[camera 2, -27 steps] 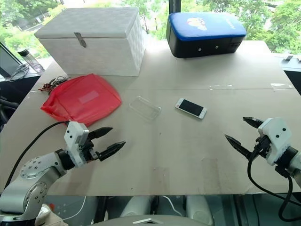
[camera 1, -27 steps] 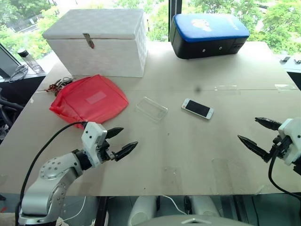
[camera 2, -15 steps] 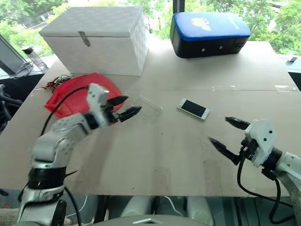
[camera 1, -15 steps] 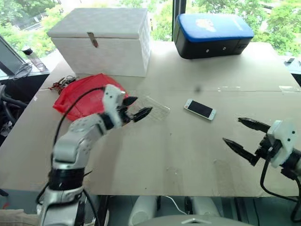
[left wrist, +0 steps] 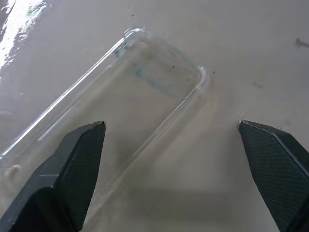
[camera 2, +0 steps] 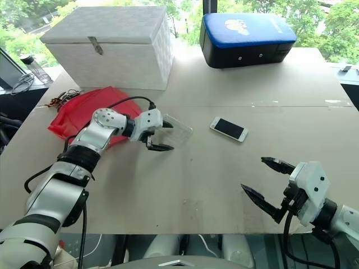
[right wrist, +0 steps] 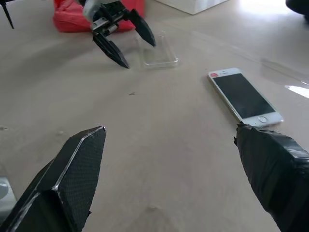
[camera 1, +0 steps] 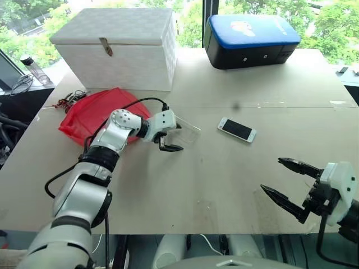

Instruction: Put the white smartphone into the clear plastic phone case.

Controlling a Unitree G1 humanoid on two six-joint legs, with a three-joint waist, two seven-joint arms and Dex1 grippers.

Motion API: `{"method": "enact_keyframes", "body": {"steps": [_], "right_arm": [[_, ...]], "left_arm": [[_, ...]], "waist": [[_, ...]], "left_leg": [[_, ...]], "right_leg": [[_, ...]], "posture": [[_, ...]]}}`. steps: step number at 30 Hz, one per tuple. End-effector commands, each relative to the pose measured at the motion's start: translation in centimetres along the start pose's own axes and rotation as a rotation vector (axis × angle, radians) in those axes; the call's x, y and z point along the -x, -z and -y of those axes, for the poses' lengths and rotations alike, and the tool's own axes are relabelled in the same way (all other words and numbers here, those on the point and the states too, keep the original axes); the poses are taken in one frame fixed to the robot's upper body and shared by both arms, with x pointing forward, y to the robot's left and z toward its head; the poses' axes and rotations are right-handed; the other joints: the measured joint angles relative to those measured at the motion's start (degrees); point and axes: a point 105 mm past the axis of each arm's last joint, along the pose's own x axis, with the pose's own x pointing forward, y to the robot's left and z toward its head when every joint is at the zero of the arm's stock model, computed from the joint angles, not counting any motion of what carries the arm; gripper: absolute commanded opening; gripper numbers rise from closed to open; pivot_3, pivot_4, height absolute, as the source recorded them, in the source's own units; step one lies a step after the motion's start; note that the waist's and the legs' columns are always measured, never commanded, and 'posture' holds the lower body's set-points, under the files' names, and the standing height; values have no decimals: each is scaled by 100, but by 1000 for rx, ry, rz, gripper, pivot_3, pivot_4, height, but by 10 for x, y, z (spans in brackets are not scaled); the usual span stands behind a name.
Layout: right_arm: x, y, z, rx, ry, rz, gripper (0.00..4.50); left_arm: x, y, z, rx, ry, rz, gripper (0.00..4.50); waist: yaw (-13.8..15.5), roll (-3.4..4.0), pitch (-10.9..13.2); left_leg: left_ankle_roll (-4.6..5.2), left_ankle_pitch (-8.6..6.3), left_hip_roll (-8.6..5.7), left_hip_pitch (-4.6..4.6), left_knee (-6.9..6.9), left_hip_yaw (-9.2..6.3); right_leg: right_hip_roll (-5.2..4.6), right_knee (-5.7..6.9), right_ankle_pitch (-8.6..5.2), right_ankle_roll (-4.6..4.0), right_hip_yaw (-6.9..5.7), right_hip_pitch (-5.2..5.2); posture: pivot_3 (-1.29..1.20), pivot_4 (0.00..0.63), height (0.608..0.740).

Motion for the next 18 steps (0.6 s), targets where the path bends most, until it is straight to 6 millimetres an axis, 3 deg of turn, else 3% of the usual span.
{"method": "enact_keyframes", "body": {"steps": [1, 3, 4, 5, 7, 18], "right_arm": [[0, -10, -4, 54, 26, 38, 4500], [-1, -10, -5, 53, 33, 40, 4500], [-2, -10, -6, 53, 35, 41, 4500], [-3, -10, -6, 54, 35, 42, 4500], [-6, -12, -5, 58, 41, 47, 4500], [-24, -15, 12, 92, 31, 49, 4500]], "left_arm": [[-1, 22, 7, -7, 54, -104, 2763], [-4, 18, 6, 24, 61, -68, 1818], [-4, 15, 6, 45, 70, -50, 1648], [-5, 13, 7, 58, 83, -36, 964], [-6, 5, 11, 96, 113, 11, 187], [-26, -62, 68, 197, 204, 137, 69]], "waist": [[-14, 1, -2], [-18, 3, -4], [-15, 4, -4], [-14, 3, -3], [-20, 3, -3], [-94, 7, 0]], "left_leg": [[1, 0, 0, 4, 0, -1], [22, -12, 0, 16, 1, 0], [24, -13, 0, 23, 3, -1], [24, -13, 0, 32, 4, -6], [25, -14, 0, 41, 6, -15], [-2, 2, 1, 6, 6, -57]], "right_leg": [[1, 1, 0, 0, 0, 2], [0, 12, 0, 1, 3, 10], [0, 15, 0, 1, 2, 17], [0, 15, -1, 1, -2, 28], [5, 13, -1, 1, -9, 42], [-23, -25, -1, 1, -14, 40]], "posture": [[0, 150, 740], [0, 150, 740], [0, 150, 740], [0, 150, 740], [0, 150, 740], [0, 150, 740]]}}
